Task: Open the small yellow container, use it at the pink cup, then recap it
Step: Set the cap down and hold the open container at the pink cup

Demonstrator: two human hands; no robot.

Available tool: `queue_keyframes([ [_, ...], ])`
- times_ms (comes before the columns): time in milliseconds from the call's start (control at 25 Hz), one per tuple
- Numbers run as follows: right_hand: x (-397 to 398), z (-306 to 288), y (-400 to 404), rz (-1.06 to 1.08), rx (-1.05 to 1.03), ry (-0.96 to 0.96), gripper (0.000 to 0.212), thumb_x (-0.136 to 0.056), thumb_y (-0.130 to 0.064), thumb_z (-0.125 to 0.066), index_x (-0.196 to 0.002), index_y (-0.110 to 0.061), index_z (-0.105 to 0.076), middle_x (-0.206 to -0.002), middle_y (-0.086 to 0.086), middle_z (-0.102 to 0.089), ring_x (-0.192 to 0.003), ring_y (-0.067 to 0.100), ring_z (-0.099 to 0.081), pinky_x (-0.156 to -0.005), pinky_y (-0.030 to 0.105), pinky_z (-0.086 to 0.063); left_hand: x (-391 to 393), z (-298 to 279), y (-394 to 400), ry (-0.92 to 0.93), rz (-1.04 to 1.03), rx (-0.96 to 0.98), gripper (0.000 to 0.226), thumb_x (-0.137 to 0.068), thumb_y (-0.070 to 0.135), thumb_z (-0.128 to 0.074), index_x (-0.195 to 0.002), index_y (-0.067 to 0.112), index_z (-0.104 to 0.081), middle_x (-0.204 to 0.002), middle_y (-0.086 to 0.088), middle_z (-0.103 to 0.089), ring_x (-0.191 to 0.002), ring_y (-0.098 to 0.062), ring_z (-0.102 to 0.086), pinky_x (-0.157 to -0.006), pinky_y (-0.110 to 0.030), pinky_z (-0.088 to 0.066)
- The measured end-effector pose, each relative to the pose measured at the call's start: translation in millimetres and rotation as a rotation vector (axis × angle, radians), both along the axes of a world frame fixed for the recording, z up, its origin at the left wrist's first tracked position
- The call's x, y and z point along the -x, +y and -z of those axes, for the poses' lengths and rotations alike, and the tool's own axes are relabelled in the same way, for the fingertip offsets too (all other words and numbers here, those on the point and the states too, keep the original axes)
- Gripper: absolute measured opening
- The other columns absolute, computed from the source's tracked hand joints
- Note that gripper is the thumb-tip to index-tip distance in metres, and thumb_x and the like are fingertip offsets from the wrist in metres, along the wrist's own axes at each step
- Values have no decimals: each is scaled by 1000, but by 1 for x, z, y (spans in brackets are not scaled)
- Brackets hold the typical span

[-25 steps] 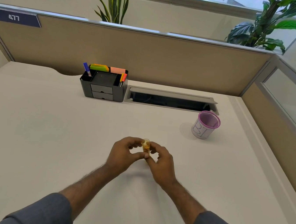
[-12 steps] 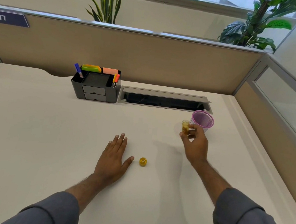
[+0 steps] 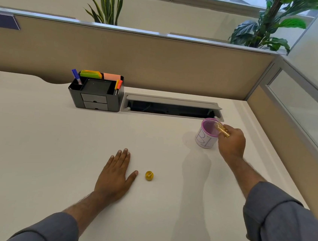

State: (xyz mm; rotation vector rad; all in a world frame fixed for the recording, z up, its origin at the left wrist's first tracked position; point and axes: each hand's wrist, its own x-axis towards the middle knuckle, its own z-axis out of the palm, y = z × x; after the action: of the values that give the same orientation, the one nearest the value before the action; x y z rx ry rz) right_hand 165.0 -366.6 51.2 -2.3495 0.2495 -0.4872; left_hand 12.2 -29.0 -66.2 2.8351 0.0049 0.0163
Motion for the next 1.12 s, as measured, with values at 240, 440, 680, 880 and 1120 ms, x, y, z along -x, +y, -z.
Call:
queue_keyframes([
  [240, -6, -8, -4, 4, 83, 52, 31, -92, -2, -56, -121, -2, -64, -116, 25, -56, -99, 41, -60, -80, 32, -44, -1, 0, -1, 5, 2, 3, 77, -93, 64, -12, -153, 20, 5, -164, 6, 6, -149, -7, 12, -121, -29, 6],
  [440, -6, -12, -2, 16, 100, 92, 35, -91, -3, -60, -126, -4, -61, -124, 23, -52, -109, 40, -57, -81, 31, -44, -1, 0, 0, 8, 0, 5, 77, -92, 64, -11, -152, 20, 6, -163, 6, 7, -148, -7, 12, -121, -29, 6],
  [680, -7, -15, -3, -10, 158, 97, 35, -89, 2, -59, -124, -3, -62, -118, 23, -51, -101, 40, -58, -78, 30, -42, -1, 1, -1, 5, 0, -1, 77, -93, 64, -12, -153, 19, 5, -164, 6, 6, -149, -8, 11, -121, -30, 6],
  [880, -9, -20, 0, -83, 241, 84, 28, -90, -3, -61, -117, -1, -65, -110, 19, -50, -94, 36, -56, -73, 31, -44, -1, 1, 0, 6, 1, 1, 77, -92, 65, -11, -153, 20, 5, -164, 6, 7, -148, -7, 13, -120, -29, 7],
  [1120, -16, -25, 2, -112, 234, 135, 26, -92, -8, -58, -116, 0, -62, -100, 5, -44, -88, 20, -46, -63, 26, -40, -1, 0, -1, 16, 4, 8, 78, -92, 64, -12, -153, 19, 4, -164, 5, 6, -148, -7, 12, -120, -29, 7],
])
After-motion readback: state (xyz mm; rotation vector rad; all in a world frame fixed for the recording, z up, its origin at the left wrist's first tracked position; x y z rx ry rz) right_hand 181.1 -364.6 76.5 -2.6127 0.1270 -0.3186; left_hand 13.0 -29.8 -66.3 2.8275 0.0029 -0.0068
